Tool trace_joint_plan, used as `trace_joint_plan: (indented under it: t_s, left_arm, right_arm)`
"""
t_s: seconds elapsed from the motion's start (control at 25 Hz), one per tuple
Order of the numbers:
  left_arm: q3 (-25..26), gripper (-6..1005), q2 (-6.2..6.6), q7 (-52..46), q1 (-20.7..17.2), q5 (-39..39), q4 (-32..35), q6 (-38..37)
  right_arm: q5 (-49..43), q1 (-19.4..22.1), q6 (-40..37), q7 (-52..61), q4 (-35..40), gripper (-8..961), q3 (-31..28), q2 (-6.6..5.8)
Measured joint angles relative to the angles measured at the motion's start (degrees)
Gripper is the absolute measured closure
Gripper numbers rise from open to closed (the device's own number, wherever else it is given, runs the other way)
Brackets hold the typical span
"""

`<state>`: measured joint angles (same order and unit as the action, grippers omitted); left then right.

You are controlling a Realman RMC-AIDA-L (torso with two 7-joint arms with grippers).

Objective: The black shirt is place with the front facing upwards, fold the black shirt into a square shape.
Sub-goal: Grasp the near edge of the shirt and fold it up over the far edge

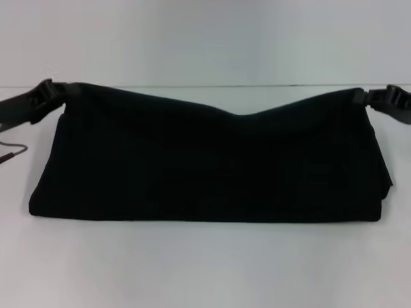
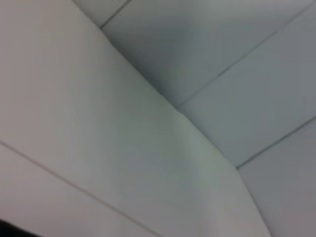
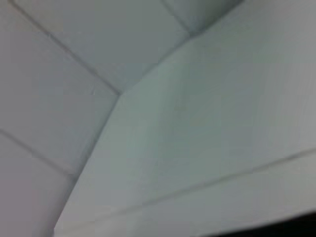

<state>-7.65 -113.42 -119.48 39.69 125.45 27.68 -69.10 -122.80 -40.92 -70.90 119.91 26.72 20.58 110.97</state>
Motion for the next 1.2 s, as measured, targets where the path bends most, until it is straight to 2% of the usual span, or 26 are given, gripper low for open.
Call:
trace_joint_plan:
  t_s: [0.24, 0.32, 0.44, 0.56, 0.6, 0.64, 0.72, 0.92, 1.16, 1.2]
  left_arm:
    - [0.0, 966, -0.31, 1.8, 0.7, -3.6, -0.1, 3.4]
    - [0.1, 966, -0.55, 2.5, 1.2, -3.7, -0.4, 5.0]
    - [0.1, 966, -1.55, 4.5, 2.0, -4.0, -1.2, 8.7]
    - [0.1, 966, -3.18, 7.1, 2.6, -5.1, -1.4, 13.4]
    - [0.1, 966, -3.18, 7.1, 2.6, -5.1, -1.4, 13.4]
    - [0.1, 966, -4.36, 9.5, 2.9, -6.6, -1.7, 17.0]
    - [0.1, 966, -4.88, 11.2, 3.3, -7.6, -2.2, 19.2]
    - [0.1, 966, -6.05, 14.2, 4.7, -9.5, -3.6, 25.0]
    - [0.0, 967, -7.4, 19.5, 5.6, -13.2, -4.2, 29.4]
    - [0.0, 927, -7.59, 20.1, 5.7, -14.0, -4.2, 30.2]
  right_arm:
    - [3.8, -0.9, 4.3, -2.2, -0.1, 929, 0.1, 1.11]
    - [4.1, -1.6, 6.3, -3.2, -0.2, 929, 0.1, 1.84]
    - [4.2, -2.6, 10.8, -5.6, -0.4, 927, 0.1, 3.7]
    - [4.2, -3.9, 17.8, -9.3, -0.8, 926, 0.2, 6.38]
    - [4.3, -4.3, 20.1, -10.4, -0.8, 926, 0.2, 7.13]
    - [4.3, -4.7, 22.0, -11.6, -1.0, 925, 0.2, 7.85]
    - [4.3, -5.7, 26.7, -14.6, -2.2, 924, 0.3, 8.76]
    - [5.9, -8.0, 33.8, -21.8, -6.9, 922, 0.3, 8.81]
    - [14.4, -7.9, 34.8, -31.4, -9.2, 891, 0.3, 8.94]
    - [15.9, -7.8, 34.9, -32.6, -9.4, 886, 0.3, 8.92]
